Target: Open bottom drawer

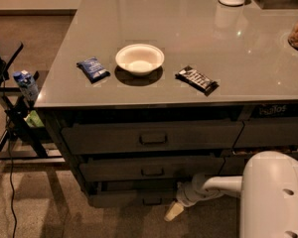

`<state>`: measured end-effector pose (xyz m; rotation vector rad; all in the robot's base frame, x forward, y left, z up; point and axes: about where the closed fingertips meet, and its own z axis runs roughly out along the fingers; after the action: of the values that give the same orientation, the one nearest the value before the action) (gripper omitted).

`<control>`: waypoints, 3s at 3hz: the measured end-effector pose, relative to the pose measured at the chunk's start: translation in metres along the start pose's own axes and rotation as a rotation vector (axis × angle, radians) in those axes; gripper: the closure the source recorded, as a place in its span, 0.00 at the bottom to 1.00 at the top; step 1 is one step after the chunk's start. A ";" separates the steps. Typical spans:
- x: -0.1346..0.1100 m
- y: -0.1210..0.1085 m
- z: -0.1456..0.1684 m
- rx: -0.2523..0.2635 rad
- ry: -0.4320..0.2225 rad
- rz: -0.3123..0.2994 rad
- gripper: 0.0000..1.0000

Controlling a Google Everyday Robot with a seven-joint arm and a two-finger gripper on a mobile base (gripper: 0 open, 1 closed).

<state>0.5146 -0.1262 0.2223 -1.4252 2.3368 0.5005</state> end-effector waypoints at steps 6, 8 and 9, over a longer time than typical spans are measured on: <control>0.040 0.009 0.031 -0.098 0.123 0.071 0.00; 0.056 0.044 0.008 -0.136 0.173 0.098 0.00; 0.076 0.056 0.017 -0.172 0.218 0.120 0.00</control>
Offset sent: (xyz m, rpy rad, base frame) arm 0.0322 -0.0039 -0.0527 0.0039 0.0244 0.0080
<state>0.4336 -0.1526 0.1775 -1.4874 2.6199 0.6210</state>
